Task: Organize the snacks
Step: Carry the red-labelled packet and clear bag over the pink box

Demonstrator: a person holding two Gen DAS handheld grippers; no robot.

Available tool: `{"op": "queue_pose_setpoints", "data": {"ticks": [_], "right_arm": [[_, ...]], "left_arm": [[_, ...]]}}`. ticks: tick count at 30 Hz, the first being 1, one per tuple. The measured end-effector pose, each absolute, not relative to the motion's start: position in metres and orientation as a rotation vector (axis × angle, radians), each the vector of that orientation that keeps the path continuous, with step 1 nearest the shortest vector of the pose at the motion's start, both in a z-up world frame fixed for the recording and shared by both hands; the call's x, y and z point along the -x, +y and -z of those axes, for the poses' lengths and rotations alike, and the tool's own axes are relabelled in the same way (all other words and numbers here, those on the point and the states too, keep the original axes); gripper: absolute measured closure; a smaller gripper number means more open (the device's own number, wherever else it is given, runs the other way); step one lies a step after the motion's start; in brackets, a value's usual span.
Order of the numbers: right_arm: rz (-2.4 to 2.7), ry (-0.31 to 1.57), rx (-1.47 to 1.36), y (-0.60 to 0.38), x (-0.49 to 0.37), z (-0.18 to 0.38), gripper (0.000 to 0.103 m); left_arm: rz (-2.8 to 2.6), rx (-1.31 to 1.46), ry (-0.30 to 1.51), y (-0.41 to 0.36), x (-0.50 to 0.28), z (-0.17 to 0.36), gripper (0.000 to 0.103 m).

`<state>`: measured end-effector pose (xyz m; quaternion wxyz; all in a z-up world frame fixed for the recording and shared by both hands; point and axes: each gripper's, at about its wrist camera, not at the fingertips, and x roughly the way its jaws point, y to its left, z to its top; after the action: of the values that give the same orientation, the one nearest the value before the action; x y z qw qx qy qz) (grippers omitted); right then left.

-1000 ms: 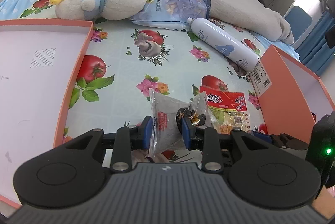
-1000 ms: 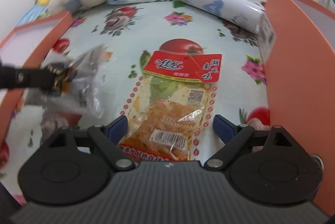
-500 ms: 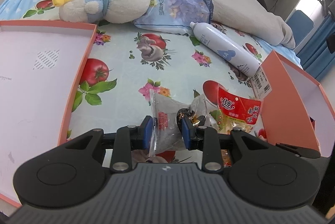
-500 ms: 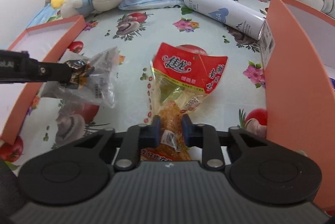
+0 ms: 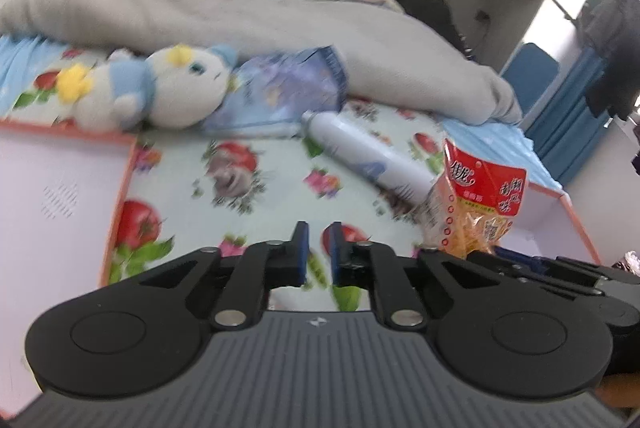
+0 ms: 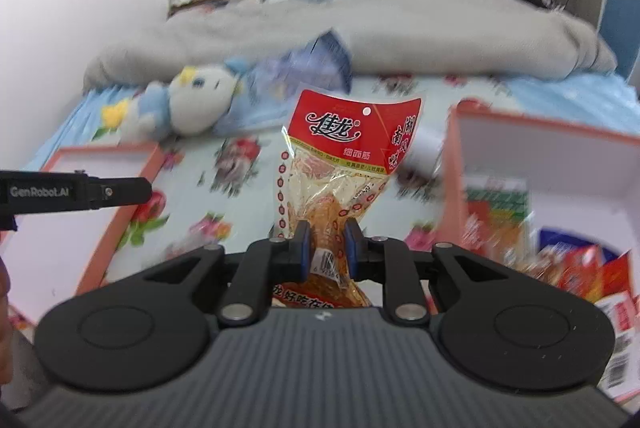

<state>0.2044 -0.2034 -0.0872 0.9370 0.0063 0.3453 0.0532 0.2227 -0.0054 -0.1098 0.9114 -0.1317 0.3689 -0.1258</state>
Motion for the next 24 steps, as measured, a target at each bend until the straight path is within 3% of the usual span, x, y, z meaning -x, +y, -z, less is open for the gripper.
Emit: {"op": "queue_pose_setpoints", "data": {"ticks": [4, 9, 11, 13, 18, 24], "right_arm": [[-0.057, 0.682, -0.018, -0.224, -0.204, 0.077, 0.083], [0.009, 0.688, -0.044, -0.251, -0.197, 0.079, 0.083], [0.038, 0.69, -0.051, -0.261, -0.192, 0.081, 0.083], [0.067, 0.693, -0.062, -0.271, -0.19, 0.083, 0.083], [0.11, 0.702, -0.087, -0.287, -0.187, 0.089, 0.083], [0.124, 0.702, -0.089, -0.295, -0.188, 0.091, 0.083]], "left_arm": [[0.284, 0.245, 0.741, -0.018, -0.228, 0.103, 0.092], [0.269, 0.221, 0.837, -0.014, -0.234, 0.136, 0.091], [0.229, 0.207, 0.89, -0.01, -0.235, 0.154, 0.079], [0.19, 0.238, 0.945, -0.004, -0.237, 0.171, 0.038], [0.096, 0.346, 1.045, 0.01, -0.238, 0.207, 0.027], [0.059, 0.515, 1.084, 0.021, -0.242, 0.234, 0.027]]}}
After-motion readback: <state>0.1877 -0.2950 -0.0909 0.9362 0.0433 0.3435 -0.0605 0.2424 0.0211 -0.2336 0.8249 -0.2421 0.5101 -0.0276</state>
